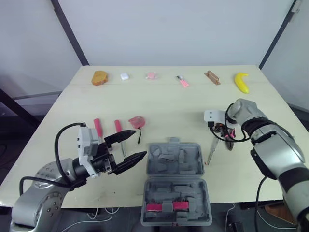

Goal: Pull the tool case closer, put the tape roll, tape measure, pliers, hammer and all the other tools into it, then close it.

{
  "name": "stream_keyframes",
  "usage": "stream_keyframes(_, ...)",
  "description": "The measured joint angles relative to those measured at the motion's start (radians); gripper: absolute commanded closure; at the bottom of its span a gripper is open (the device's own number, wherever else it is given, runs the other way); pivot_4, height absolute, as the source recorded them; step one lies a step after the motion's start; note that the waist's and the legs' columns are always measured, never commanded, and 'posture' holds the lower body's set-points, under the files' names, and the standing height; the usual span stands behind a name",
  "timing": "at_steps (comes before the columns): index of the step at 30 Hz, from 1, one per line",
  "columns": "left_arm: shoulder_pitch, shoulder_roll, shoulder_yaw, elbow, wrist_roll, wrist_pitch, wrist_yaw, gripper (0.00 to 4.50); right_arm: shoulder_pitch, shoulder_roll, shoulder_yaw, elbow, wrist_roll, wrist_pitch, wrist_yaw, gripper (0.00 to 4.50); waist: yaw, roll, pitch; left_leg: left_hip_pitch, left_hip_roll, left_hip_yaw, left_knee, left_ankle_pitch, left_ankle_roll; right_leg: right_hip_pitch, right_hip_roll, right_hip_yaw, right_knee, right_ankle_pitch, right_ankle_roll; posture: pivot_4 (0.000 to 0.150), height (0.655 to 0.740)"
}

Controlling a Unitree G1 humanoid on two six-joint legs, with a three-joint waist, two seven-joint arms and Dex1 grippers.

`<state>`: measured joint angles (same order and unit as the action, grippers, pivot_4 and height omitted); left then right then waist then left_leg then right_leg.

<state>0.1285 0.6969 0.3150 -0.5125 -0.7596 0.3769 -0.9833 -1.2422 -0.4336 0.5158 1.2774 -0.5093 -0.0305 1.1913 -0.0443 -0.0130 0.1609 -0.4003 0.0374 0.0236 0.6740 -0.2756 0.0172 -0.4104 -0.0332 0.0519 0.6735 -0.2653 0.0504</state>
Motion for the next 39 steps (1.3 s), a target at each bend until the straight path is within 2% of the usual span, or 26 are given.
stream_keyframes(3, 0.012, 0.009, -0.001, 0.024, 0.026, -0.028, -0.032, 0.0, 0.004, -0.029, 0.0, -0.084, 0.003, -0.02, 0.082, 4.48, -0.002, 0.002, 0.001, 0.001, 0.0, 0.0, -0.001, 0.0, 0.0, 0.0, 0.0, 0.0, 0.0, 0.0, 0.0, 0.15, 0.74)
stream_keyframes(6, 0.021, 0.014, 0.0, 0.078, 0.054, -0.069, -0.072, 0.0, 0.051, -0.078, 0.0, -0.272, 0.009, -0.007, 0.188, 4.48, 0.001, 0.003, 0.002, 0.001, 0.001, 0.0, -0.001, 0.0, 0.0, 0.0, 0.0, -0.001, 0.0, 0.0, 0.0, 0.15, 0.74)
stream_keyframes(8, 0.027, 0.016, 0.011, 0.137, 0.071, -0.1, -0.101, 0.0, 0.124, -0.098, 0.008, -0.464, 0.022, 0.049, 0.278, 4.48, 0.003, 0.003, 0.002, 0.0, 0.001, 0.0, -0.002, 0.0, 0.0, 0.0, 0.0, -0.001, -0.001, 0.0, 0.0, 0.15, 0.74)
stream_keyframes(11, 0.027, 0.016, 0.018, 0.152, 0.071, -0.114, -0.117, 0.0, 0.157, -0.104, 0.016, -0.573, 0.026, 0.095, 0.317, 4.48, 0.003, 0.003, 0.002, 0.0, 0.001, 0.0, -0.002, 0.0, 0.001, 0.0, -0.001, -0.001, -0.001, 0.0, 0.0, 0.15, 0.74)
stream_keyframes(16, 0.071, 0.016, 0.042, 0.191, 0.101, -0.168, -0.133, 0.0, 0.197, -0.059, 0.048, -0.88, 0.028, 0.242, 0.393, 4.48, 0.001, 0.003, 0.002, 0.001, 0.001, -0.001, -0.002, 0.0, 0.001, 0.0, 0.0, -0.001, 0.0, 0.0, 0.0, 0.15, 0.74)
stream_keyframes(18, 0.089, 0.015, 0.051, 0.203, 0.112, -0.182, -0.134, 0.0, 0.203, -0.037, 0.068, -0.922, 0.031, 0.276, 0.403, 4.48, 0.003, 0.003, 0.002, 0.0, 0.001, -0.001, -0.002, 0.0, 0.001, 0.0, 0.0, -0.002, 0.0, 0.0, 0.0, 0.15, 0.74)
stream_keyframes(21, 0.149, 0.002, 0.1, 0.224, 0.118, -0.223, -0.148, 0.0, 0.197, 0.05, 0.101, -0.963, 0.033, 0.342, 0.408, 4.48, -0.002, 0.003, 0.002, 0.001, 0.002, 0.0, -0.002, 0.0, 0.001, -0.001, 0.0, -0.001, 0.0, 0.0, 0.0, 0.15, 0.74)
stream_keyframes(23, 0.186, -0.021, 0.139, 0.235, 0.103, -0.281, -0.202, 0.0, 0.171, 0.189, 0.164, -0.969, 0.028, 0.39, 0.388, 4.48, -0.001, 0.003, 0.002, 0.001, 0.002, -0.001, -0.002, 0.0, 0.0, -0.002, 0.0, -0.003, 0.002, -0.001, -0.003, 0.15, 0.74)
stream_keyframes(26, 0.211, -0.023, 0.167, 0.266, 0.085, -0.304, -0.246, 0.0, 0.148, 0.258, 0.197, -0.979, 0.021, 0.428, 0.358, 4.48, 0.01, 0.002, 0.002, 0.0, 0.002, -0.004, -0.002, 0.001, -0.001, -0.002, -0.002, -0.007, 0.003, -0.002, -0.004, 0.15, 0.74)
stream_keyframes(31, 0.255, -0.043, 0.209, 0.292, 0.047, -0.302, -0.272, 0.0, 0.112, 0.36, 0.248, -0.897, 0.001, 0.466, 0.263, 4.48, 0.006, 0.0, 0.001, 0.0, 0.001, -0.004, -0.002, 0.001, -0.002, -0.001, -0.002, -0.008, 0.003, -0.002, -0.004, 0.15, 0.74)
stream_keyframes(39, 0.244, -0.066, 0.224, 0.286, 0.029, -0.296, -0.234, 0.0, 0.108, 0.401, 0.297, -0.807, -0.004, 0.438, 0.194, 4.48, 0.002, 0.0, 0.001, 0.0, 0.001, -0.005, -0.003, 0.002, -0.003, -0.001, -0.002, -0.009, 0.004, -0.003, -0.005, 0.15, 0.74)
